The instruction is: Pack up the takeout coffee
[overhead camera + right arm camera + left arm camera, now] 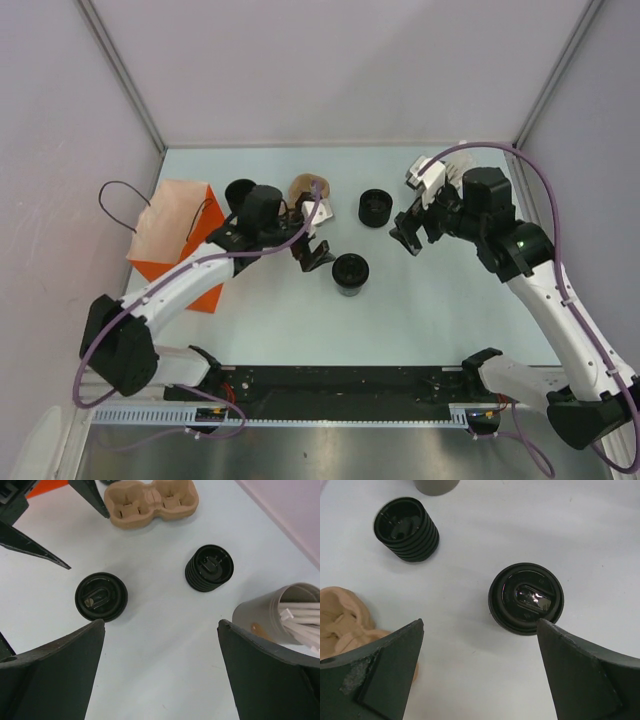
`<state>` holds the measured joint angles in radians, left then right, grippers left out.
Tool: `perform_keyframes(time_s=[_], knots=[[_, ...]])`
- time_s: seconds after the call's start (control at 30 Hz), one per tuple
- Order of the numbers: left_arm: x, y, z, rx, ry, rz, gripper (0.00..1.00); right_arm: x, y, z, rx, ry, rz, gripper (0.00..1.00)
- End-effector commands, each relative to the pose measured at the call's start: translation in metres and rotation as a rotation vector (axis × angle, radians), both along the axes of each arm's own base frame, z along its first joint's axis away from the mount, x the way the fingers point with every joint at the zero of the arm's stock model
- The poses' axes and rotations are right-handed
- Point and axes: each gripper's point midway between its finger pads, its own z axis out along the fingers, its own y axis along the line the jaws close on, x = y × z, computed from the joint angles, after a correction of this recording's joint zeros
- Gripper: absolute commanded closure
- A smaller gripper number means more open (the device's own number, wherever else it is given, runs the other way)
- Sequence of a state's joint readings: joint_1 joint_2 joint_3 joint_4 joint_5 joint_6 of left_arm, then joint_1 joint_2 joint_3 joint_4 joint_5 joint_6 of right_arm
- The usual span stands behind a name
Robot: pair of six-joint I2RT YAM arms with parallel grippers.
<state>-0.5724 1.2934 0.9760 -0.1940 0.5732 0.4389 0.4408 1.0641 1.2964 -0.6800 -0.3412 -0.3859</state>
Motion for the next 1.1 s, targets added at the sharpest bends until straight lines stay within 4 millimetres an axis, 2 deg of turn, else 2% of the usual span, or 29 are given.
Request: perform_keyframes(time_s=[0.0, 0.03, 0.07, 0.17, 0.23, 0.27, 0.4, 0.53, 0.73, 1.07], knots=[[0.015, -0.018, -0.01, -0.002, 0.122, 0.063, 0.0, 0.002, -0.002, 0.007, 0.054, -0.05, -0.008, 0.0], [0.017, -0.023, -0.006, -0.012, 0.142, 0.052, 0.0, 0.003, -0.002, 0.002, 0.056, -0.037, -0.015, 0.0], [0.016, -0.028, -0.016, -0.004, 0.198, 0.044, 0.0, 0.004, -0.003, -0.008, 0.055, -0.012, -0.017, 0.0], [0.007, -0.038, -0.017, -0.021, 0.292, -0.011, 0.0, 0.001, -0.003, -0.028, 0.072, 0.03, -0.001, 0.0], [0.004, -0.044, -0.019, -0.031, 0.346, -0.04, 0.0, -0.002, -0.002, -0.031, 0.082, 0.025, 0.013, 0.0], [0.003, -0.047, -0.02, -0.033, 0.359, -0.048, 0.0, -0.003, -0.004, -0.039, 0.077, 0.034, 0.005, 0.0], [-0.001, -0.054, -0.021, -0.031, 0.427, -0.095, 0.0, 0.001, -0.014, -0.04, 0.088, 0.022, -0.03, 0.0], [-0.006, -0.058, -0.033, -0.011, 0.502, -0.13, 0.0, -0.001, -0.018, -0.039, 0.107, 0.028, -0.03, 0.0], [-0.009, -0.053, -0.056, 0.038, 0.571, -0.117, 0.0, -0.002, -0.021, -0.037, 0.123, 0.022, -0.033, 0.0], [-0.005, -0.047, -0.067, 0.059, 0.598, -0.09, 0.0, -0.004, -0.021, -0.038, 0.127, 0.025, -0.026, 0.02]])
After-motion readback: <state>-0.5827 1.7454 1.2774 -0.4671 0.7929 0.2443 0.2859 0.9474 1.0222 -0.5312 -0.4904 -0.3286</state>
